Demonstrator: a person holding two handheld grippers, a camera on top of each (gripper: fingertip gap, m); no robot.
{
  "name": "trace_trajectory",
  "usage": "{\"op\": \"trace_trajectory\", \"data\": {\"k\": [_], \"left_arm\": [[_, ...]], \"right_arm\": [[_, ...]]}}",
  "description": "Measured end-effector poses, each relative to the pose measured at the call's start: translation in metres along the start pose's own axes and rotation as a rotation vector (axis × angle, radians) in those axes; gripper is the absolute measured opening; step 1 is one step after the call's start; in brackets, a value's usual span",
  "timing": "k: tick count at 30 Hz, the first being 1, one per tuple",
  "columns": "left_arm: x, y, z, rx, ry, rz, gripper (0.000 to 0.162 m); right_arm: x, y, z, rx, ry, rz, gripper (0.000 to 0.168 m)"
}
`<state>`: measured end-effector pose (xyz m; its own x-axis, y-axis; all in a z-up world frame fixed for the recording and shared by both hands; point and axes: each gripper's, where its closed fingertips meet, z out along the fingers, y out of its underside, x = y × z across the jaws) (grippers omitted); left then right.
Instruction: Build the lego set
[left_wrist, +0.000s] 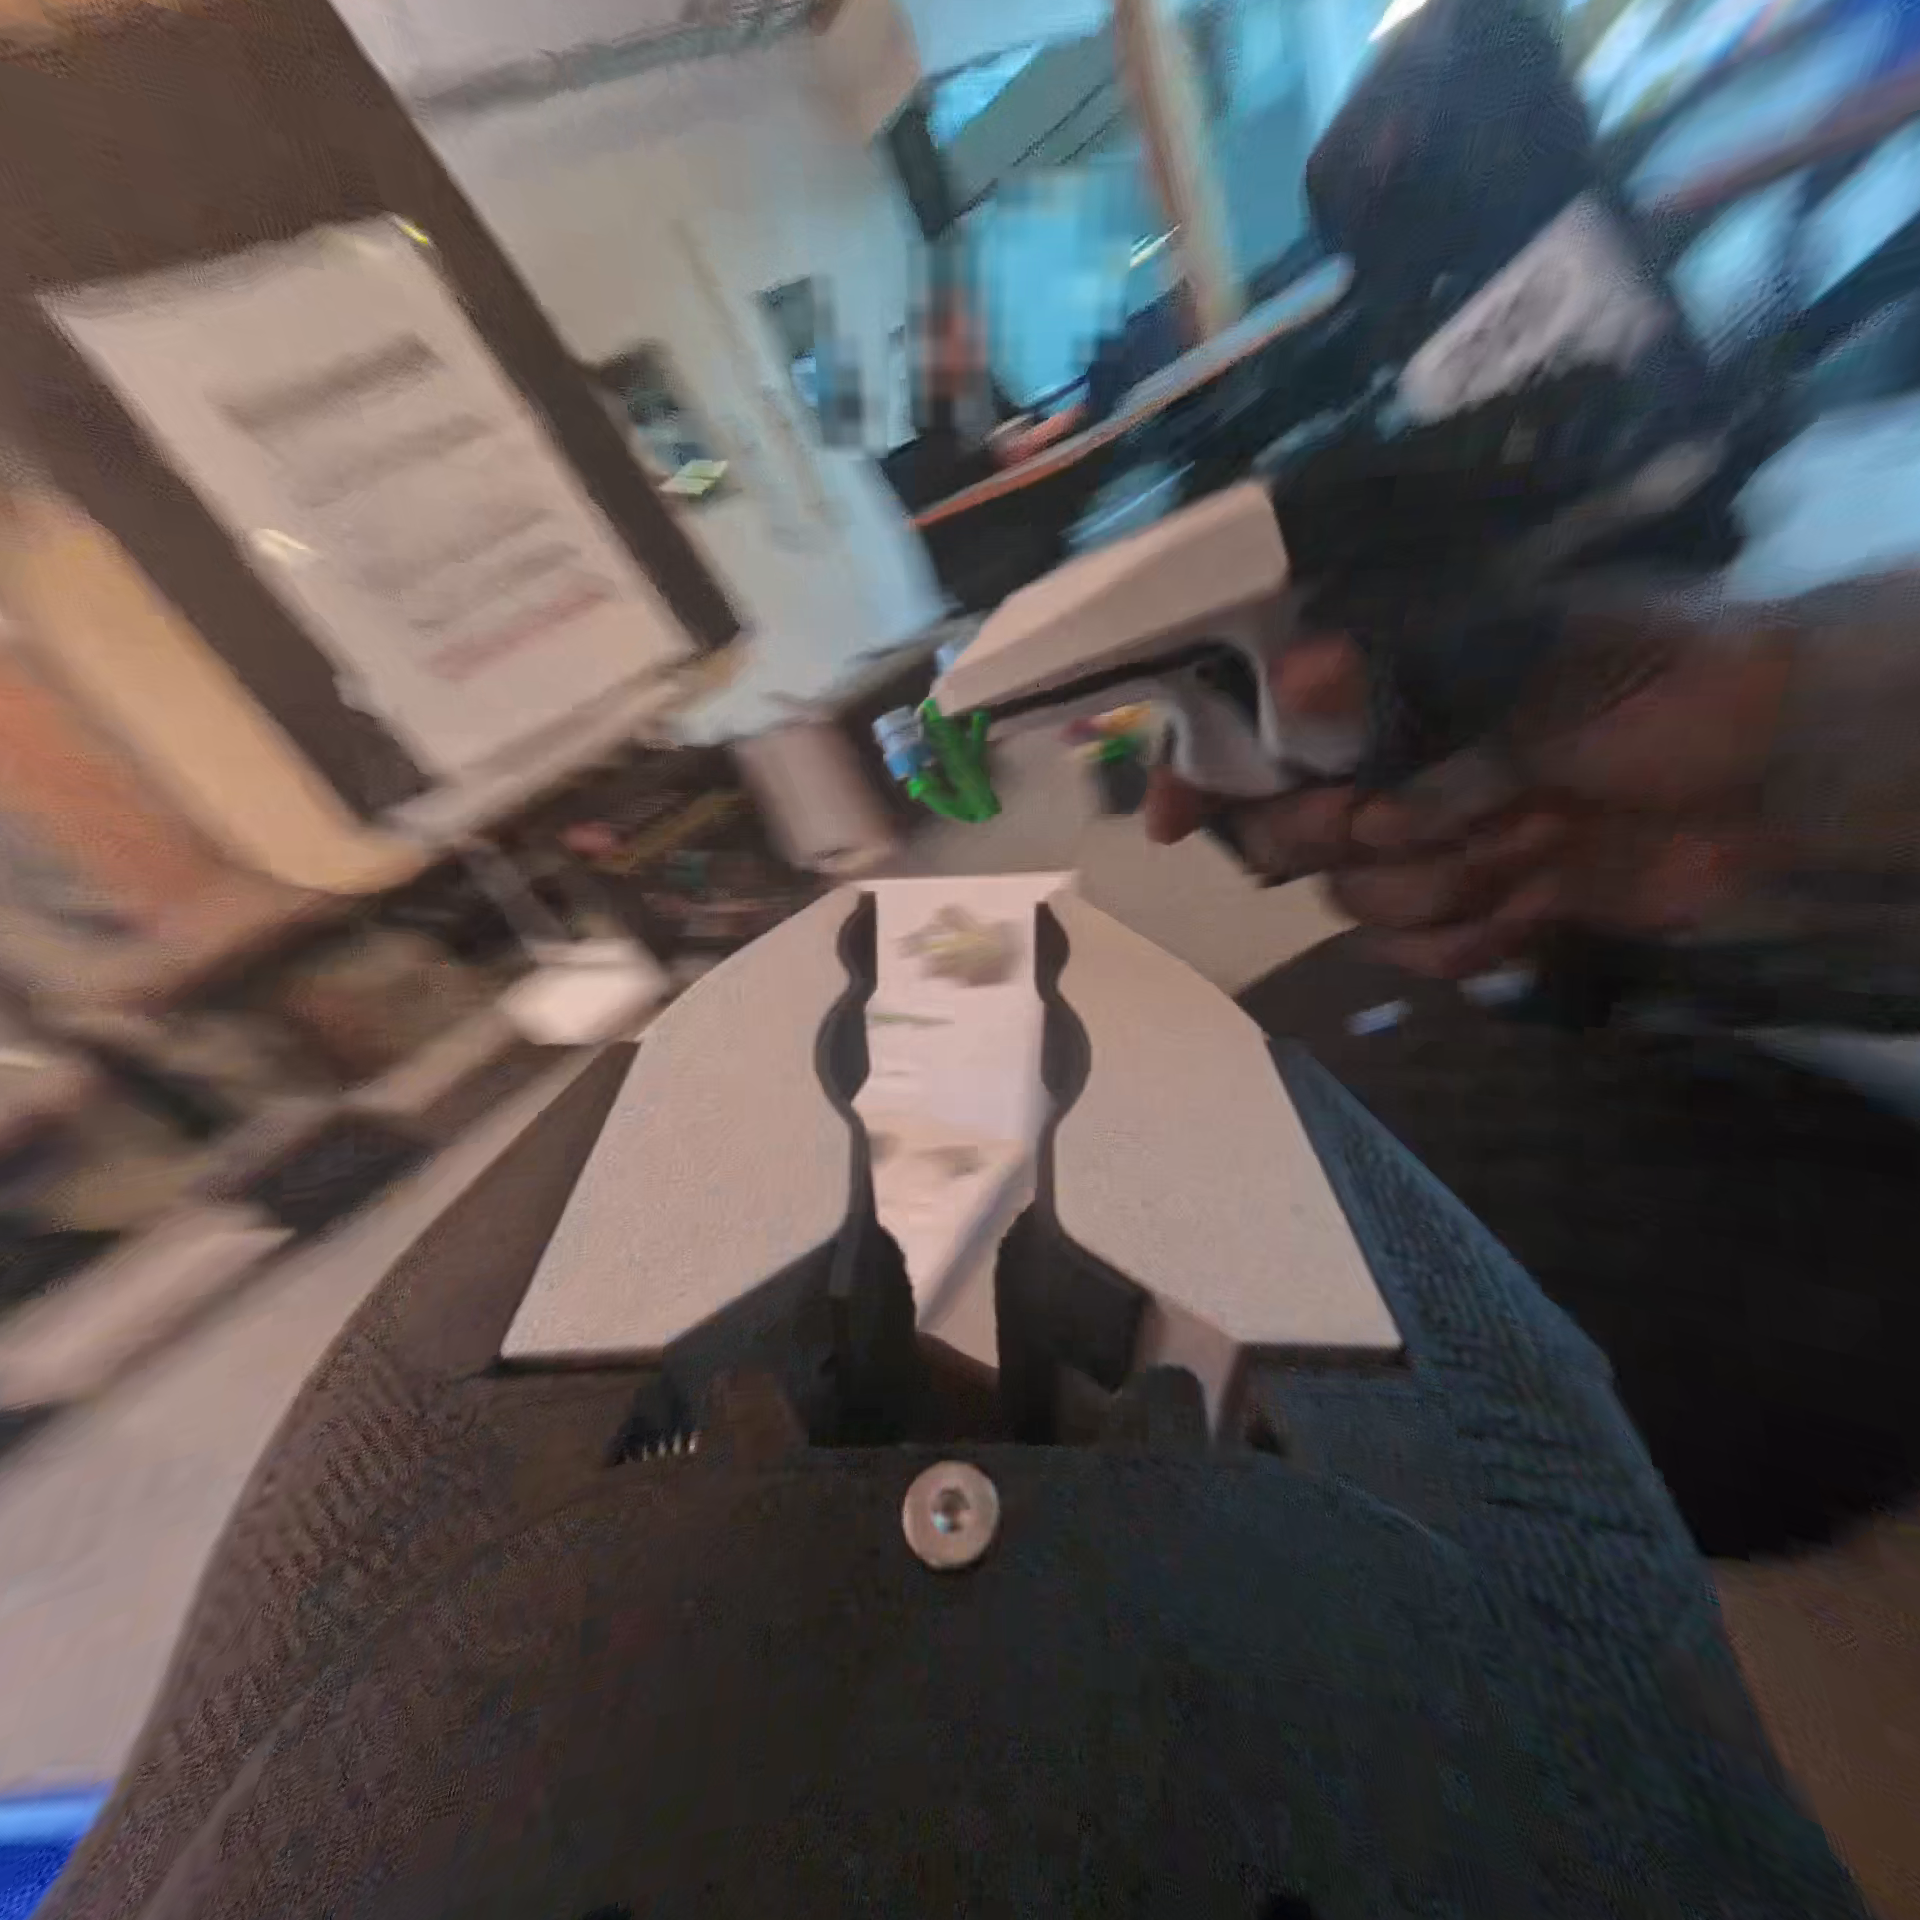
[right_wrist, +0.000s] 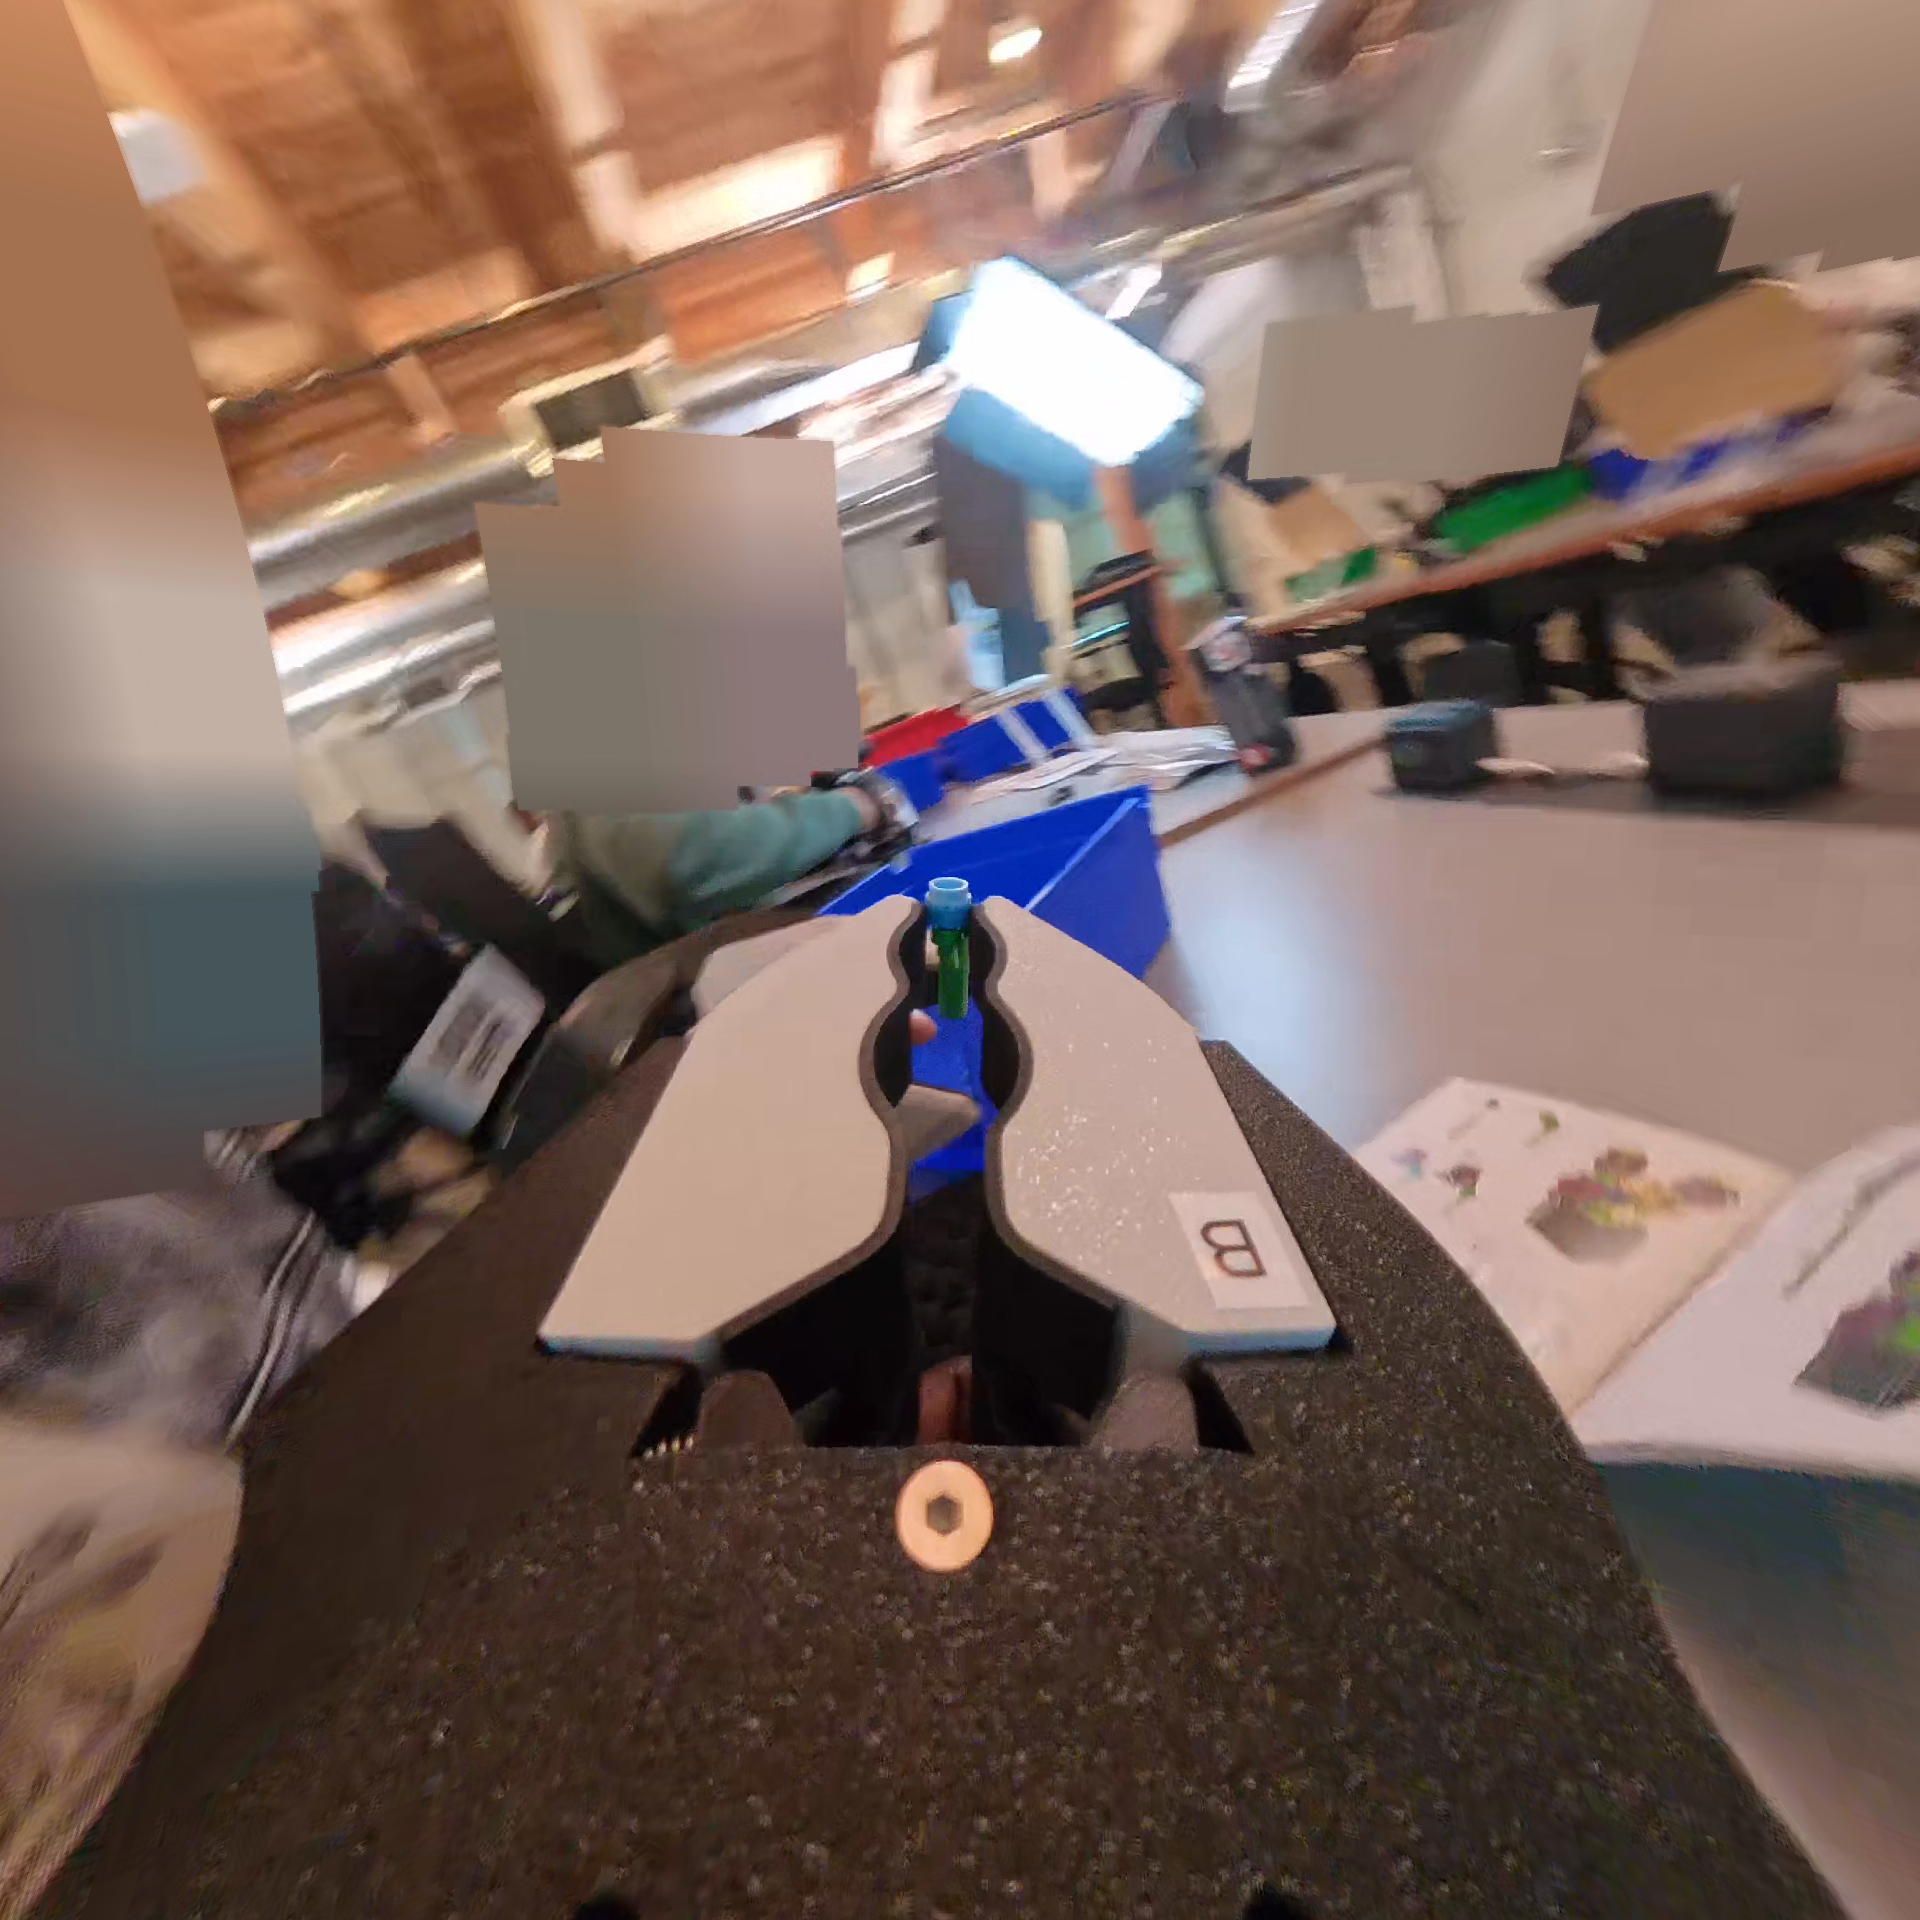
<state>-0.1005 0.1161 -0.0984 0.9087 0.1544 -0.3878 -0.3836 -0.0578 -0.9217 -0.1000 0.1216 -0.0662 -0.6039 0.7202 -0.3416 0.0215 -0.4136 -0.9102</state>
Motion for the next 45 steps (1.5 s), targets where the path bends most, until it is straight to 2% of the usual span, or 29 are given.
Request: {"op": "trace_trajectory", "data": {"k": [3,5,8,13,15,17,18,20,21,23,26,29,34,37,39,45], "left_arm": [[0.01,-0.015,-0.009,0.101,0.321,-0.502,0.035],[0.023,-0.018,-0.011,0.109,0.524,-0.667,0.036],[0.032,-0.029,-0.01,0.183,0.672,-0.808,0.03],[0.035,-0.028,-0.007,0.198,0.691,-0.799,0.019],[0.037,-0.027,-0.009,0.198,0.704,-0.783,0.008],[0.038,-0.024,-0.009,0.177,0.705,-0.769,0.008],[0.037,-0.021,-0.008,0.164,0.691,-0.769,0.008],[0.034,-0.014,-0.005,0.143,0.652,-0.767,0.008],[0.035,-0.008,-0.004,0.122,0.643,-0.762,0.008],[0.042,0.002,-0.003,0.078,0.649,-0.738,0.008],[0.054,0.012,-0.004,0.04,0.69,-0.719,0.008],[0.054,0.014,-0.002,0.023,0.706,-0.739,0.008],[0.061,0.017,-0.002,-0.009,0.724,-0.718,0.008],[0.058,0.017,-0.002,-0.003,0.728,-0.745,0.008],[0.056,0.016,-0.002,0.01,0.73,-0.771,0.008],[0.055,0.016,-0.002,0.014,0.73,-0.783,0.008]], "right_arm": [[-0.008,-0.001,-0.011,-0.097,-0.138,-0.131,0.007],[-0.016,0.0,-0.012,-0.137,-0.227,-0.135,0.007],[-0.025,0.005,-0.009,-0.157,-0.306,-0.114,0.007],[-0.03,0.016,-0.009,-0.167,-0.347,-0.075,0.007],[-0.03,0.021,-0.01,-0.177,-0.352,-0.059,0.008],[-0.028,0.023,-0.011,-0.191,-0.344,-0.055,0.007],[-0.025,0.021,-0.013,-0.194,-0.322,-0.072,0.009],[-0.015,0.008,-0.025,-0.187,-0.239,-0.138,0.029],[-0.004,0.004,-0.034,-0.218,-0.168,-0.178,0.029],[0.022,0.019,-0.063,-0.441,-0.01,-0.221,0.017],[0.049,0.065,-0.112,-0.821,0.16,-0.197,0.015],[0.058,0.094,-0.131,-0.936,0.204,-0.216,0.015],[0.063,0.107,-0.13,-0.972,0.215,-0.283,0.015],[0.066,0.113,-0.135,-1.018,0.231,-0.275,0.013],[0.065,0.113,-0.133,-0.991,0.227,-0.259,0.011],[0.05,0.115,-0.114,-0.978,0.141,-0.331,0.007]]}}
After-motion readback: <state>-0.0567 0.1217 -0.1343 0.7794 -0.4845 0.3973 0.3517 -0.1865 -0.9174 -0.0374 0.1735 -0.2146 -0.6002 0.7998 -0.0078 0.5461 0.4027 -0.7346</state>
